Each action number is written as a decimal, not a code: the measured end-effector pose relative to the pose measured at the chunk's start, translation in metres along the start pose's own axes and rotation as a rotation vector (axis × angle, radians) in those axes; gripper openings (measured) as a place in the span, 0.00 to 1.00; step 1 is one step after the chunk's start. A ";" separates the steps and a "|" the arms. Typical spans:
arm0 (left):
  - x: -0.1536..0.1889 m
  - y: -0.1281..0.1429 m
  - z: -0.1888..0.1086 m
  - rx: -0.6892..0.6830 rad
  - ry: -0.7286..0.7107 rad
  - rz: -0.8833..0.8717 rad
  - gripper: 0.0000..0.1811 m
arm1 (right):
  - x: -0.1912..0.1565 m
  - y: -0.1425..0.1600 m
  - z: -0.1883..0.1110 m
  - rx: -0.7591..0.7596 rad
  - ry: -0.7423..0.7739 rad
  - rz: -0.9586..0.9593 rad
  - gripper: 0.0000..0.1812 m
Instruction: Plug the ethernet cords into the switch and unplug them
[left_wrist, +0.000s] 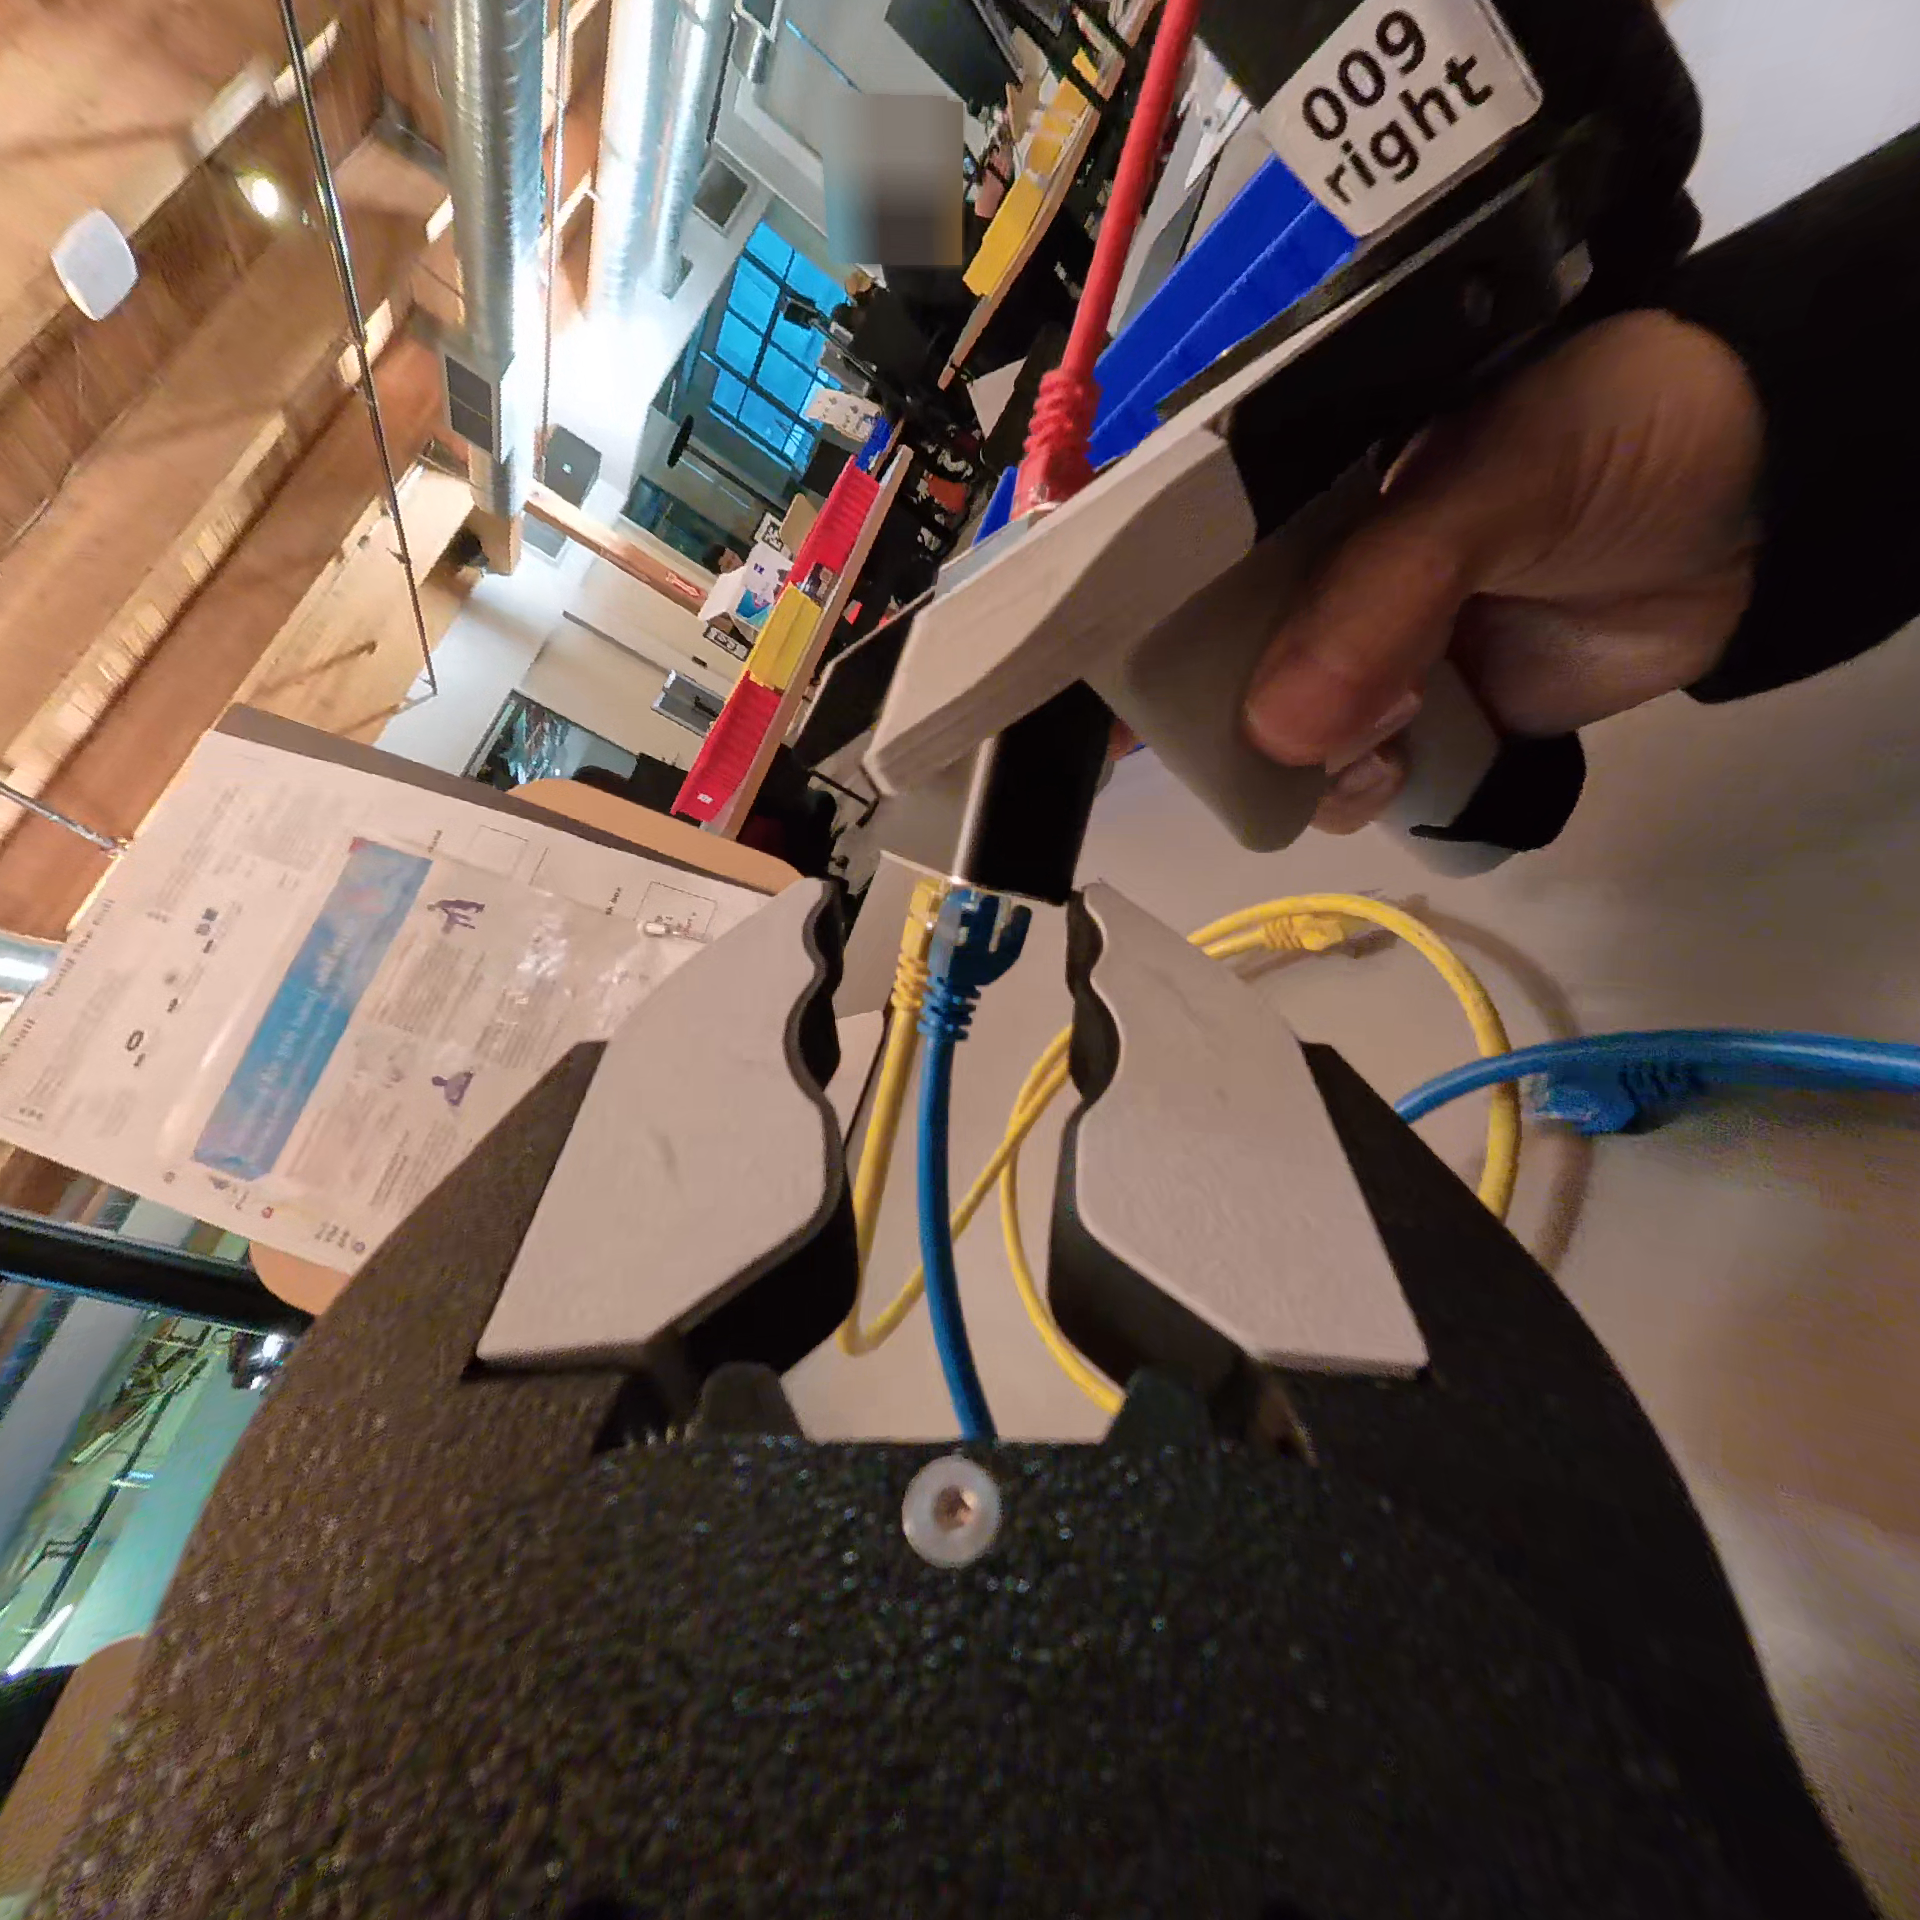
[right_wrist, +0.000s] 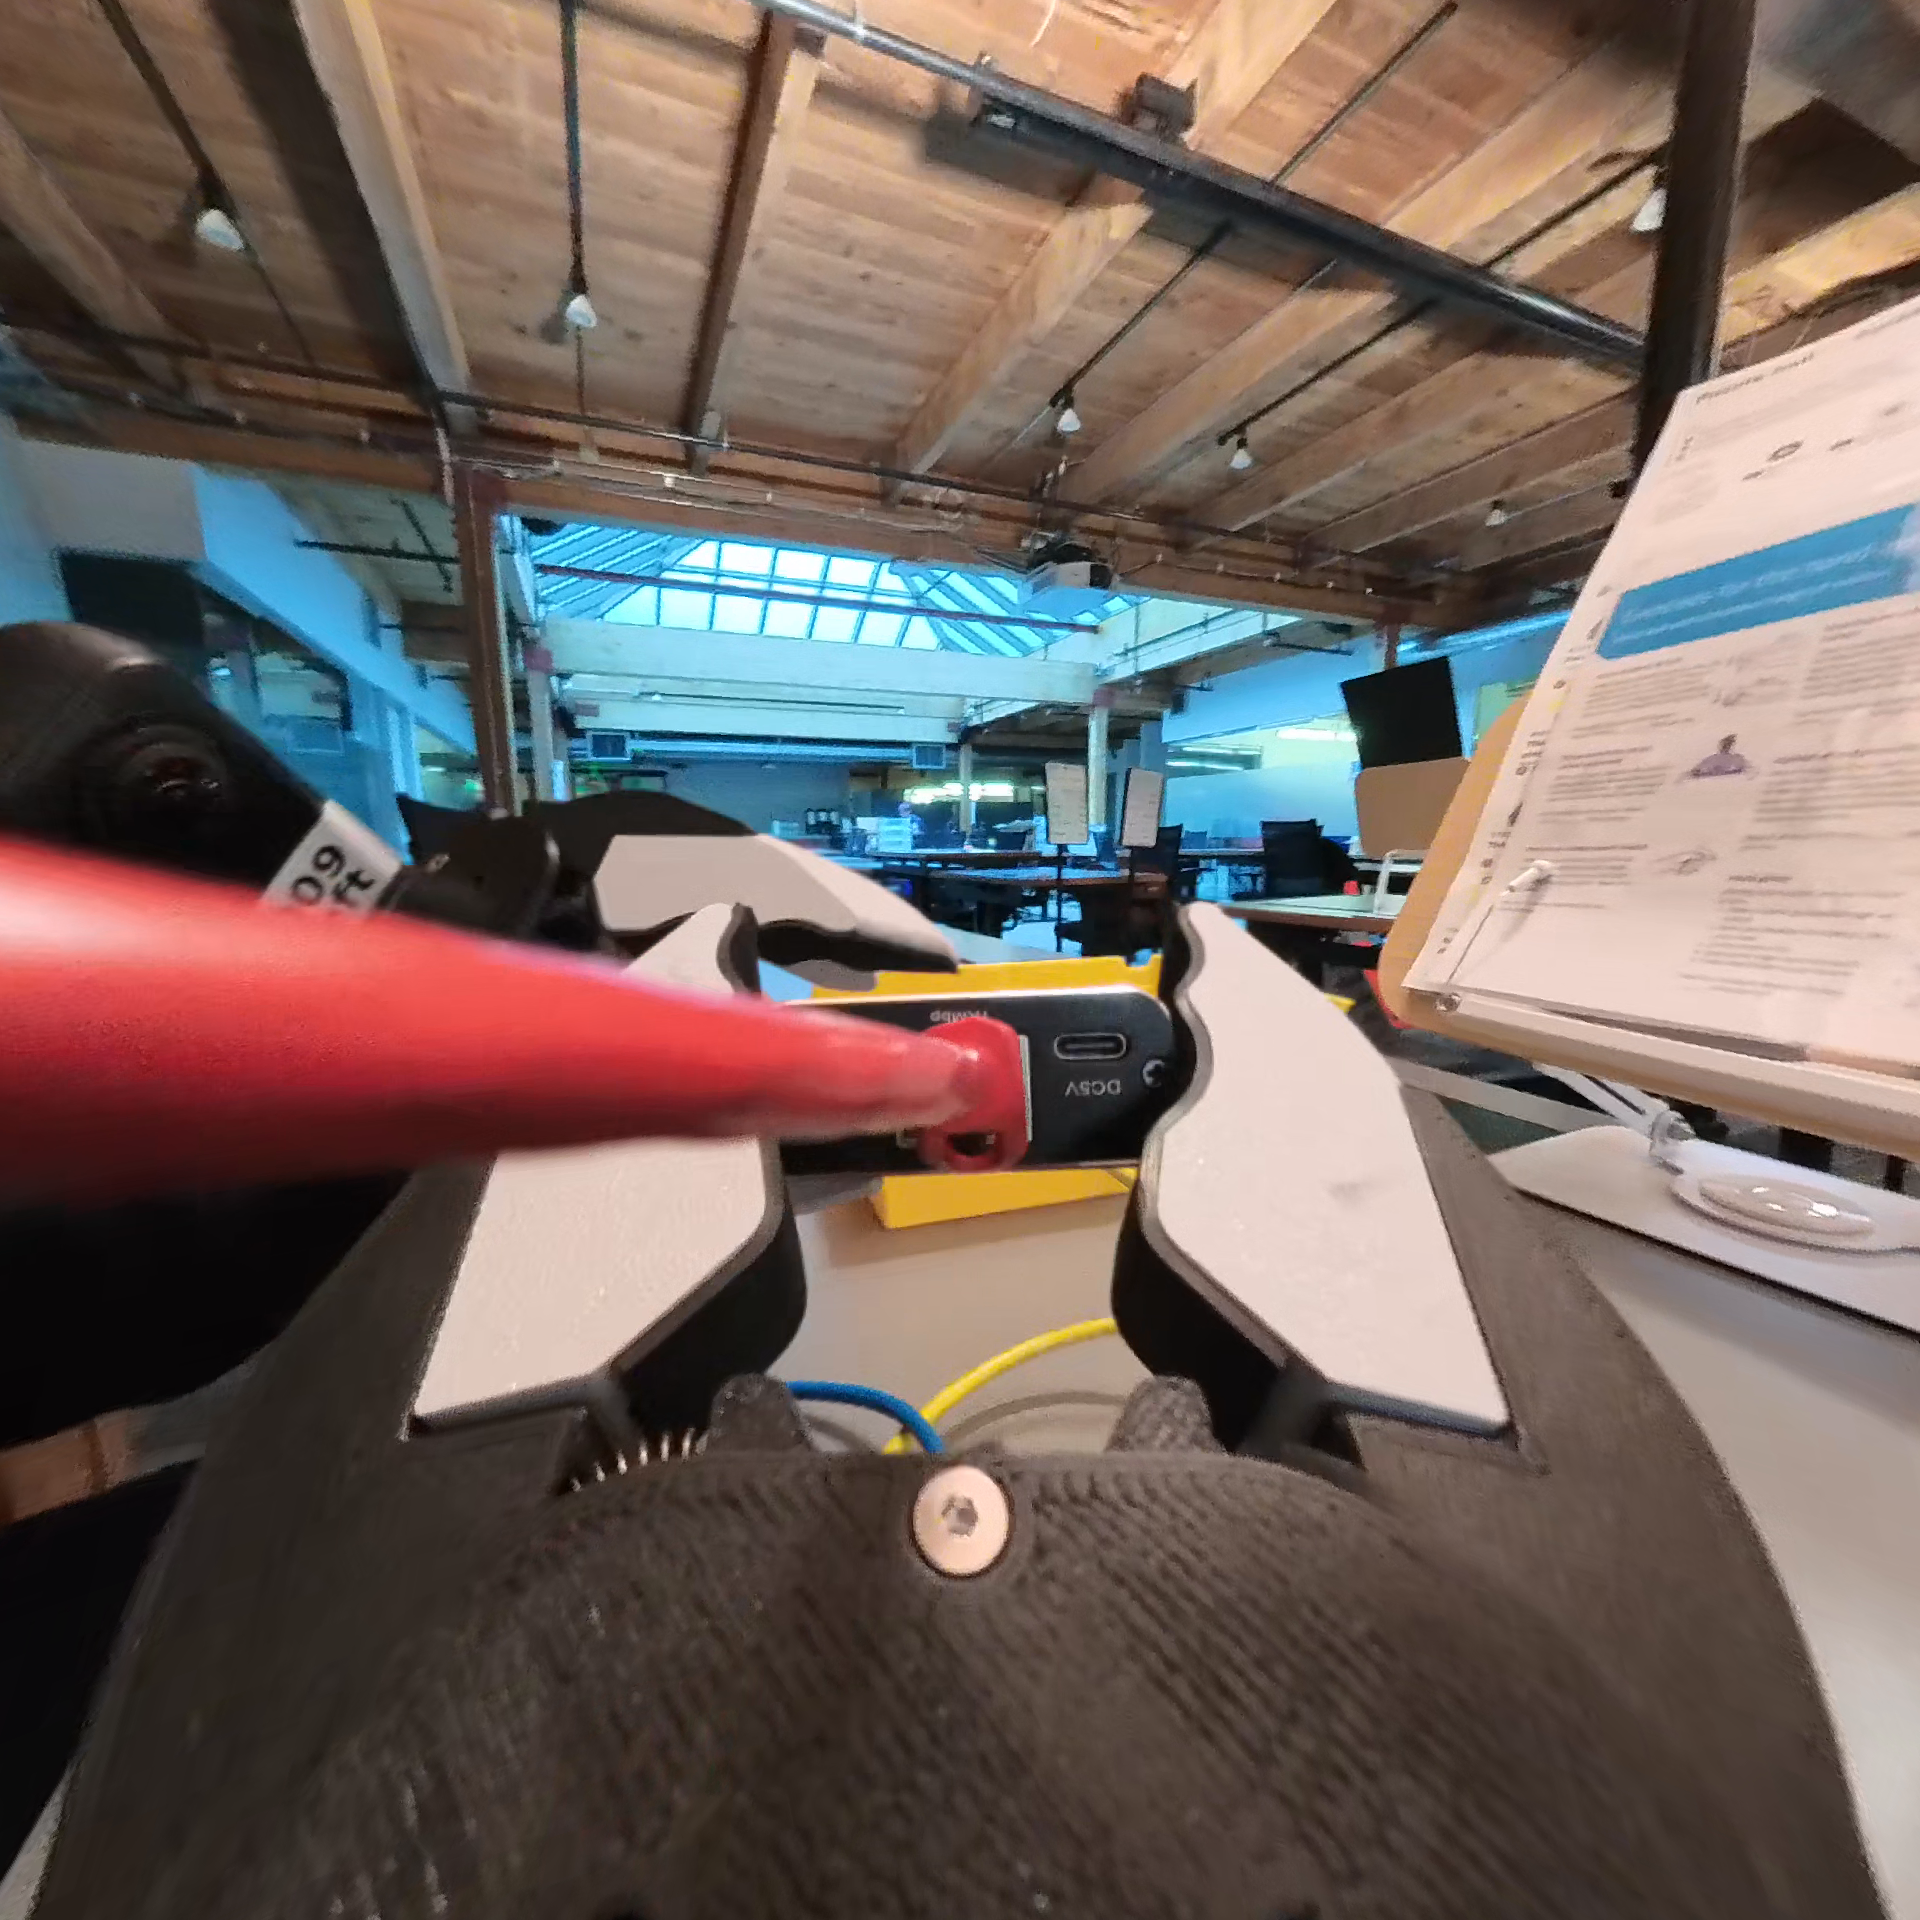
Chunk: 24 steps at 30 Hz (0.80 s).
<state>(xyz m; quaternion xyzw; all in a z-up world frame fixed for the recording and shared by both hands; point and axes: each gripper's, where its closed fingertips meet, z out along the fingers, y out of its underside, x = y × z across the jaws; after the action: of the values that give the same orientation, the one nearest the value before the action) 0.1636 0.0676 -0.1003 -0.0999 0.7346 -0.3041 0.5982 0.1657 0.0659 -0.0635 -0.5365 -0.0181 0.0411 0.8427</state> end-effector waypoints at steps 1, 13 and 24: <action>0.003 0.002 0.001 -0.004 0.001 0.010 0.22 | 0.002 0.001 0.001 0.003 0.019 0.006 0.41; -0.005 0.004 -0.003 -0.021 -0.047 0.323 0.13 | -0.010 0.021 0.007 -0.149 -0.069 0.108 0.42; -0.008 0.007 -0.001 -0.048 -0.023 0.388 0.13 | -0.012 0.031 0.010 -0.246 -0.067 0.154 0.46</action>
<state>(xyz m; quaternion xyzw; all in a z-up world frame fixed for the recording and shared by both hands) 0.1661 0.0780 -0.0978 0.0259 0.7403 -0.1641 0.6514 0.1519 0.0864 -0.0870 -0.6338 -0.0099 0.1208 0.7640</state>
